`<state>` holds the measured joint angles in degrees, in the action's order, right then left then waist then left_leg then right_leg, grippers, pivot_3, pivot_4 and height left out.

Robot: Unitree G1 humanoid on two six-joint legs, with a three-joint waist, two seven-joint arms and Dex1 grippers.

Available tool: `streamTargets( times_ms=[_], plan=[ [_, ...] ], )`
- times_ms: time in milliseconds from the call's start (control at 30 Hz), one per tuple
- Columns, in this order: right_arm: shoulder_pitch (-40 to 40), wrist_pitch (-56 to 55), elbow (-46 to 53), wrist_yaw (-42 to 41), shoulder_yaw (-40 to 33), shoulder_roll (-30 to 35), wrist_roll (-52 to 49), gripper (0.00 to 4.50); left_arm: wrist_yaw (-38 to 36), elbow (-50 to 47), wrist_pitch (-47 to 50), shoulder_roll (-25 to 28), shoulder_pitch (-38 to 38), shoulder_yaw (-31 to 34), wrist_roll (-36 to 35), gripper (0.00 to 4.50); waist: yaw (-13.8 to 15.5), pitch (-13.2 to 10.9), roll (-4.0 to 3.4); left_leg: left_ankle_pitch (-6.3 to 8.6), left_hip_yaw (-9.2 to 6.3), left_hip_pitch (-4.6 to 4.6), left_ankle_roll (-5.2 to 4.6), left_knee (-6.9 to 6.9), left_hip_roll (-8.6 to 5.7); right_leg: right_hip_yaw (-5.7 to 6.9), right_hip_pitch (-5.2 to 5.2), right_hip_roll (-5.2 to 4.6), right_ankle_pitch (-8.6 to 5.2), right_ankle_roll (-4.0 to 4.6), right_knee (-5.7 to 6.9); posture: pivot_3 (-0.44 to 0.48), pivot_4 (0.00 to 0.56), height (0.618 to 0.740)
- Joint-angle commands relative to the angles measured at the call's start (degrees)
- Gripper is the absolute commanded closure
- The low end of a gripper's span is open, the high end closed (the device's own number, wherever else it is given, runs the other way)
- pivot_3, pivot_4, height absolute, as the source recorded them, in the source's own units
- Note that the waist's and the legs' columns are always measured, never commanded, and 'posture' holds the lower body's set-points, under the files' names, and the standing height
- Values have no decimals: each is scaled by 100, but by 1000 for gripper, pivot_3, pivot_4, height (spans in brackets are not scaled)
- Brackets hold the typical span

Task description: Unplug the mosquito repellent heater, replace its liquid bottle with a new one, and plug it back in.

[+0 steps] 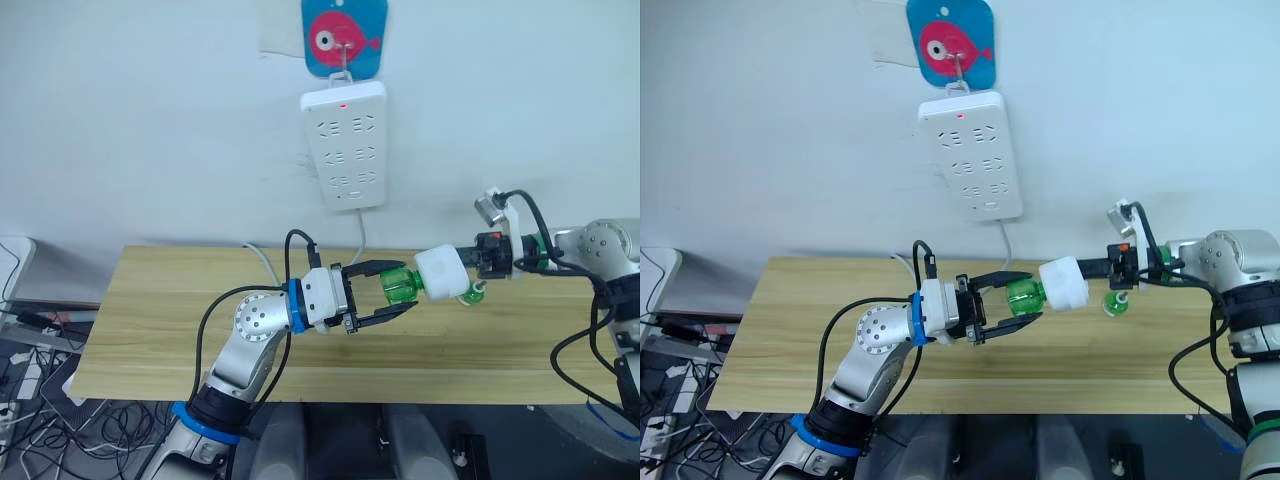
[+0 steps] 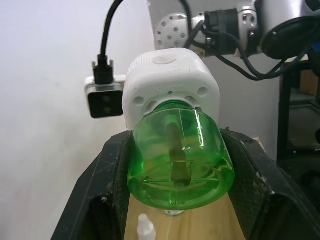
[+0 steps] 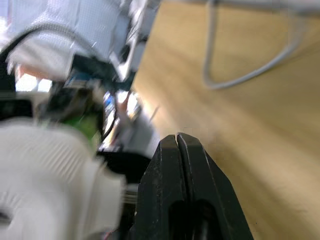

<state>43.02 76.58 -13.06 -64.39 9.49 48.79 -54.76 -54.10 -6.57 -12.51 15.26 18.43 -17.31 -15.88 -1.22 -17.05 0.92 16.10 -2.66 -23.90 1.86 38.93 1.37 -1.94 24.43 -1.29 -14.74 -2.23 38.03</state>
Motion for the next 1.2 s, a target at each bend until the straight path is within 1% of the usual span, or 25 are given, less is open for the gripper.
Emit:
streamTargets(
  times_ms=[33, 167, 200, 400, 500, 600, 733, 800, 867, 933, 1033, 1133, 1200],
  plan=[
    [-324, 697, 842, -3, -584, 184, -567, 4474, 109, -277, -1, -14, -71, 84, -81, 2243, 2, 0, 0, 0, 1, 1, 0, 1, 0, 4, -1, 0, 0, 0, 0, -35, 281, 740],
    [-470, 1488, 1270, 371, -1207, 96, -1221, 4474, 168, -183, 12, -27, -72, 97, -51, 2243, -31, 0, 0, 0, 1, 7, 0, 4, -1, 7, -3, 0, 1, -1, 11, -44, 281, 740],
    [-467, 1563, 1328, 496, -1281, 95, -1435, 4474, 159, -151, -3, -30, -59, 95, -46, 2243, -37, 0, 0, 0, 1, 9, 0, 5, 0, 8, -3, 2, 1, -1, 13, -62, 285, 740],
    [-207, 1592, 1389, 1278, -1187, 405, -3143, 4474, 87, 46, -33, -62, 55, 86, -28, 2243, -67, -1, 0, 0, 8, 12, -1, 6, 6, 6, -5, 13, 1, 0, 16, -91, 302, 740],
    [84, 1591, 1249, 1821, -1244, 250, -3516, 4474, 14, 83, -46, -57, 69, 84, -38, 2243, -84, -1, 1, 0, 16, 11, -1, 6, 6, 4, -5, 13, 1, 0, 14, -103, 304, 740],
    [475, 1512, 956, 2331, -1277, 42, -3668, 4474, -96, 123, -68, -31, 62, 66, -58, 2243, -105, -2, 1, 0, 18, 11, -1, 5, 6, 5, -5, 13, 1, 0, 14, -111, 312, 740],
    [992, 1320, 554, 2908, -1359, -292, -3456, 4474, -176, 93, -62, -30, 28, 59, -75, 2243, -141, -2, 1, 0, 23, 10, -1, 5, 6, 3, -4, 12, 1, 0, 14, -121, 313, 740],
    [1141, 1143, 336, 3089, -1395, -430, -3080, 4474, -195, 81, -62, -48, 23, 62, -79, 2243, -149, -2, 1, 0, 23, 7, -1, 4, 6, 4, -4, 11, 1, 0, 10, -122, 314, 740],
    [1156, 969, 146, 3042, -1363, -441, -2597, 4474, -215, 45, -53, -67, 15, 48, -96, 2243, -140, -2, 1, 0, 22, 5, -1, 4, 6, 4, -4, 10, 1, 0, 7, -117, 312, 740],
    [1057, 781, 15, 2933, -1280, -443, -2129, 4474, -210, -7, -26, -92, 5, 33, -118, 2243, -135, -2, 1, 0, 21, 1, -1, 4, 6, 3, -4, 8, 1, 0, 4, -118, 317, 740],
    [629, 427, 13, 2543, -961, -384, -1352, 4474, -182, -91, -1, -130, -18, -1, -124, 2243, -136, -2, 1, 1, 20, 2, -3, 2, 6, 2, -4, 7, 1, 0, 1, -114, 317, 740],
    [167, 420, 212, 2245, -858, -399, -1067, 4474, -136, -115, 16, -153, -15, 9, -123, 2243, -137, -2, 1, 1, 17, 2, -3, 1, 7, -2, -3, 7, 1, 0, 3, -103, 316, 740],
    [-73, 537, 462, 2074, -856, -390, -1045, 4474, -133, -88, 12, -140, 6, 39, -112, 2243, -147, -3, 0, 1, 12, 4, -3, 1, 8, -5, -1, 8, 1, 0, 7, -99, 319, 740]
  ],
)
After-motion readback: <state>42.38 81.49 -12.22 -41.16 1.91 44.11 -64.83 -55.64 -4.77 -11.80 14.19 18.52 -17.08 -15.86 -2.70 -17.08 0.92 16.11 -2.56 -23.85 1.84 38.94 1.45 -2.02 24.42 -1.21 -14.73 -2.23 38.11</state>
